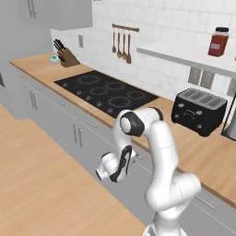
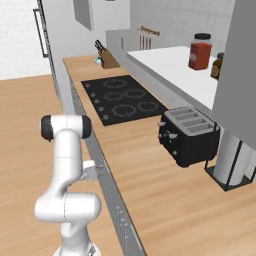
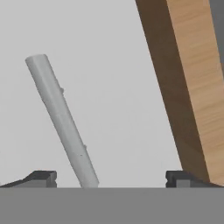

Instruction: Take a straw from the drawer in front and place it inside the glass cup on the dining counter.

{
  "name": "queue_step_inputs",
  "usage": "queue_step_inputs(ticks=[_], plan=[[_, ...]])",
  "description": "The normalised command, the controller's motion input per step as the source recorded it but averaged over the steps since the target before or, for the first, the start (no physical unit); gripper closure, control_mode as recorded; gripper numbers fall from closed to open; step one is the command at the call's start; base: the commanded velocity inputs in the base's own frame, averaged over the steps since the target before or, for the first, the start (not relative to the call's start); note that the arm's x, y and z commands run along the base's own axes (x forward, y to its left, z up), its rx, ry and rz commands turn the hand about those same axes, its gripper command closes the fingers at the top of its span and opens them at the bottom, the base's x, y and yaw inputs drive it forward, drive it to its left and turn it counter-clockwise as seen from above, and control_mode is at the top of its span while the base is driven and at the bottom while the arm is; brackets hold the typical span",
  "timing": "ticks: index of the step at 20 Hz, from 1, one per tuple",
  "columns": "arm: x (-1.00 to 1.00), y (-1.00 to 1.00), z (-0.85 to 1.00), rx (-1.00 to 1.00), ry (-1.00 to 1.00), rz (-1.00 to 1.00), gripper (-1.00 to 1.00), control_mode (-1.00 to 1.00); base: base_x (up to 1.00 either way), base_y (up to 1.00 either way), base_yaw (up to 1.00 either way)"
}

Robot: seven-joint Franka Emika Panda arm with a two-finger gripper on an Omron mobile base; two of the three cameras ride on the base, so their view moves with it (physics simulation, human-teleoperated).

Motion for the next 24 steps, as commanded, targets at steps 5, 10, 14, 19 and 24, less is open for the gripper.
queue_step_inputs(ticks=[5, 10, 14, 19, 24], plan=[[0.62, 0.00, -0.08, 0.00, 0.00, 0.01, -1.00, -1.00, 0.00, 0.00, 0.00], [0.50, 0.00, -0.18, 0.00, 0.00, 0.00, -1.00, -1.00, 0.00, 0.00, 0.00], [0.28, 0.00, -0.30, 0.00, 0.01, 0.01, -1.00, -1.00, 0.00, 0.00, 0.00], [0.25, 0.00, -0.29, 0.00, 0.01, 0.01, -1.00, -1.00, 0.00, 0.00, 0.00], [0.09, -0.03, -0.04, 0.00, 0.00, 0.00, 1.00, -1.00, 0.00, 0.00, 0.00]])
